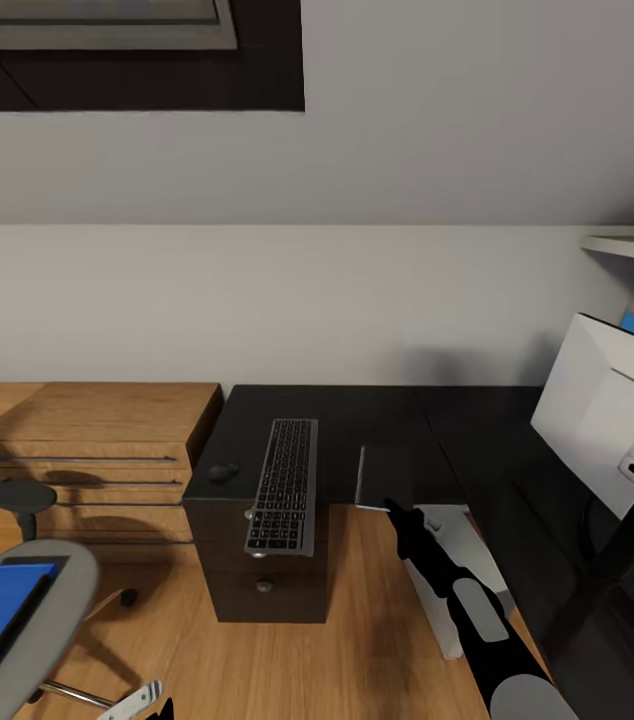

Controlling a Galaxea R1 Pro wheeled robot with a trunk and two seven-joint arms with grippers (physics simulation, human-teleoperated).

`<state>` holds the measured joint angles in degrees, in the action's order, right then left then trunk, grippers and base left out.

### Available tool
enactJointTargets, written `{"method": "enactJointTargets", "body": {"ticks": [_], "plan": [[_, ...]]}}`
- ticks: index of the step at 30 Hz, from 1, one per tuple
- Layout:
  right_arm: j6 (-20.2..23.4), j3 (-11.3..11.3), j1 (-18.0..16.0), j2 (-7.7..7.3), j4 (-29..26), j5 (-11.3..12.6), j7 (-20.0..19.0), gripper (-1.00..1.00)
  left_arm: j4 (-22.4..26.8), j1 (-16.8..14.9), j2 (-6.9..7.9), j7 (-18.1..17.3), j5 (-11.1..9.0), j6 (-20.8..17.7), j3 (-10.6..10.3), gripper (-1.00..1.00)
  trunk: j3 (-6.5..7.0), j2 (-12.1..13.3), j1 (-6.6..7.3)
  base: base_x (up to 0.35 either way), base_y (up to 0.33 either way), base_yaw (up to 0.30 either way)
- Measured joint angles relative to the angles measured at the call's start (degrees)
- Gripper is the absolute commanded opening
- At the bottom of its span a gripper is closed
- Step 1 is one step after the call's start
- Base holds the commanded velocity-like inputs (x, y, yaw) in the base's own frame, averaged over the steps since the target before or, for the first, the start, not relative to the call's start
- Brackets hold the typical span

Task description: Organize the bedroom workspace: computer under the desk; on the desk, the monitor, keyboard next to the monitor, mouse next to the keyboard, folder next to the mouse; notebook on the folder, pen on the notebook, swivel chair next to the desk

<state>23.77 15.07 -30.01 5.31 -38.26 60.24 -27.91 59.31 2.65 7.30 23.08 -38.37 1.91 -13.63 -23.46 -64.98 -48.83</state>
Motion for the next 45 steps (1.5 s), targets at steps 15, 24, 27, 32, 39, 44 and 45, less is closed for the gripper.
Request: {"method": "enactJointTargets", "body": {"ticks": [15,24,27,32,39,44,45], "plan": [[0.1,0.0,0.0,-0.89,0.0,0.0,0.0,-1.00,-0.1,0.0,0.00,0.0,0.0,0.0,0.0,1.00,-2.70,-6.0,-3.30,0.000,0.000,0.000],[0.1,0.0,0.0,-0.90,0.0,0.0,0.1,-1.00,-0.1,0.0,0.00,0.0,0.0,0.0,0.0,1.00,-4.31,-9.6,-5.27,0.000,0.000,0.000],[0.1,0.0,0.0,-0.90,0.0,0.0,0.0,-1.00,-0.1,0.0,0.00,0.0,0.0,0.0,0.0,1.00,-4.85,-10.8,-5.93,0.000,0.000,0.000],[0.1,0.0,0.0,-0.90,0.0,0.0,0.1,-1.00,-0.1,0.0,0.00,0.0,0.0,0.0,0.0,1.00,-5.75,-12.8,-7.03,0.000,0.000,0.000],[0.2,0.0,0.0,-0.90,0.0,0.0,0.0,-1.00,-0.1,0.0,0.00,0.0,0.0,0.0,0.0,1.00,-7.01,-15.7,-8.57,0.000,0.000,0.000],[0.3,0.0,0.0,-0.90,0.0,0.0,0.0,-1.00,-0.1,0.0,0.00,0.0,0.0,-0.1,0.0,1.00,-7.37,-16.5,-9.02,0.004,0.000,0.000],[0.5,-0.3,0.1,-1.22,0.3,0.1,-0.3,-1.00,-0.4,0.0,0.09,-0.1,0.2,0.0,0.0,1.00,-7.38,-16.5,-9.01,0.113,0.000,0.000]]}}
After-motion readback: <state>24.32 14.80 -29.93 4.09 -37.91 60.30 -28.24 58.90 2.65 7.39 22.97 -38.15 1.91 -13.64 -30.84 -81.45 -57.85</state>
